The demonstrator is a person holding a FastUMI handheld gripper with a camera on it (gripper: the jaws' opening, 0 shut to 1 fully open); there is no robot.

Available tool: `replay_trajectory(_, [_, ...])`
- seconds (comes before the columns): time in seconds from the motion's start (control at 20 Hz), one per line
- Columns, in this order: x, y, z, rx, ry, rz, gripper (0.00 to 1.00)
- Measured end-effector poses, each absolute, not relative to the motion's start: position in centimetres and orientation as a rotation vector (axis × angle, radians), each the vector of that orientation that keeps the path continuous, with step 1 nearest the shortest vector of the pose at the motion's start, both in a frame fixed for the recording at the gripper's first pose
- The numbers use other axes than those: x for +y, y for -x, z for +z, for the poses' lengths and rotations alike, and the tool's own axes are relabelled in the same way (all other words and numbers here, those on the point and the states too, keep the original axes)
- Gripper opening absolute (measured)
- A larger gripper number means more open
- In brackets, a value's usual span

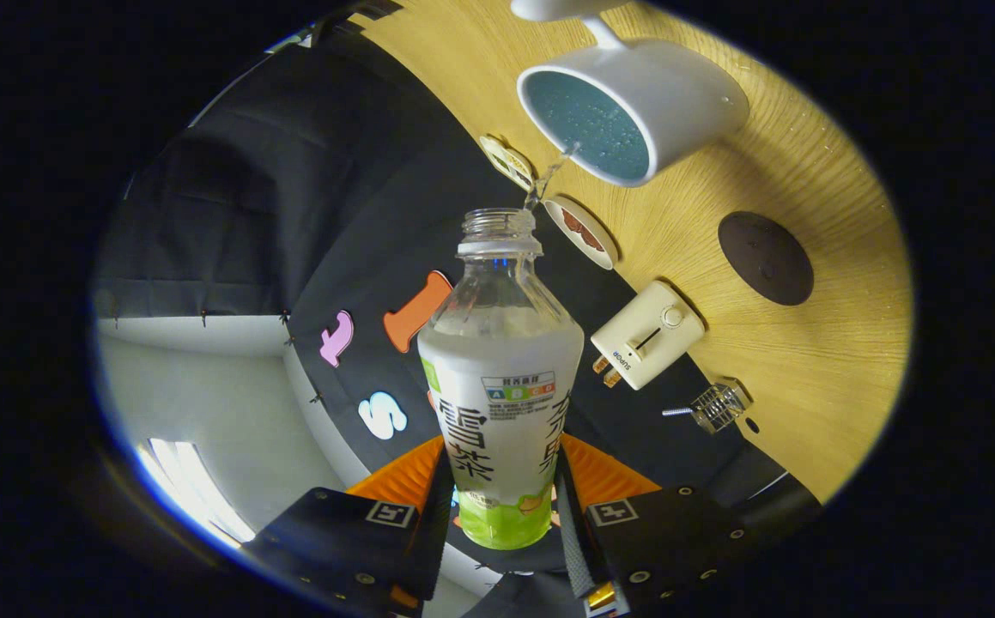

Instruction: Take the bottle from table, then pour the juice into the cup, finally place the bottle on the coaster

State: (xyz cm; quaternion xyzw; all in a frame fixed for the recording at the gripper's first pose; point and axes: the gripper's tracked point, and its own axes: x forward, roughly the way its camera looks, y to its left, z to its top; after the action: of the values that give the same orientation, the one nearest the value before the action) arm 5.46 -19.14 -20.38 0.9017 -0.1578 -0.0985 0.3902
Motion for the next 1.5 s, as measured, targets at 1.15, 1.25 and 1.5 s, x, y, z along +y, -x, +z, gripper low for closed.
replay_trajectory(1.15, [-15.9, -5.9, -25.3, -0.111, -1.825, -0.355, 0.58])
replay_trajectory(1.25, [-15.8, -5.7, -25.7, -0.064, -1.715, -0.359, 0.58])
replay_trajectory(1.5, [-16.4, -5.3, -26.2, -0.017, -1.389, -0.326, 0.58])
